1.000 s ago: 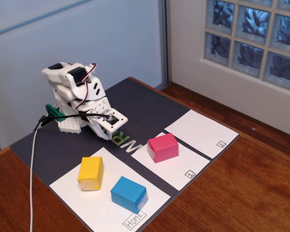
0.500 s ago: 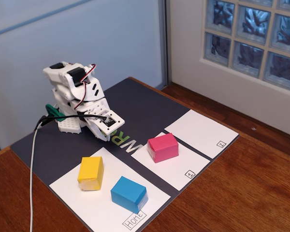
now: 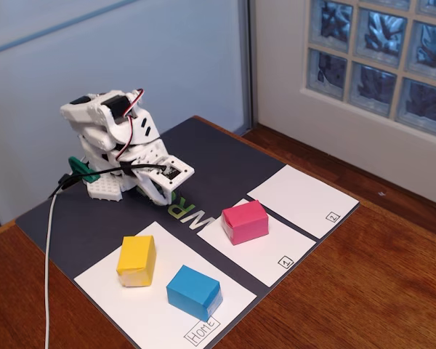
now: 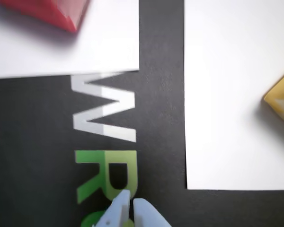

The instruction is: Move box yellow to zone 2

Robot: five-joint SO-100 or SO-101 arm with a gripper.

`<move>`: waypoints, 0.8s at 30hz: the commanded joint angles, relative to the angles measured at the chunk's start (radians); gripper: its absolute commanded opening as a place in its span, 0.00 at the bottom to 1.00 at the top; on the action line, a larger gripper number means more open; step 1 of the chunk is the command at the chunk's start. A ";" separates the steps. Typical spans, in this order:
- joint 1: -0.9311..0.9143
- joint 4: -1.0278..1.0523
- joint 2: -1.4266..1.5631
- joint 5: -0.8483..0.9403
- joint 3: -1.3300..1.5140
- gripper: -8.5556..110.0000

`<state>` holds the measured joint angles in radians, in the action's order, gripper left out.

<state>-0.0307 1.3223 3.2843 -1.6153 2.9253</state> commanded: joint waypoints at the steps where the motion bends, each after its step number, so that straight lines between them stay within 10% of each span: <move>1: 0.009 -0.081 -0.158 -0.071 -0.150 0.07; 24: -0.311 -0.028 -1.095 -0.410 -0.913 0.07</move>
<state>-0.2915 1.3039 2.2197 -2.0463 2.0724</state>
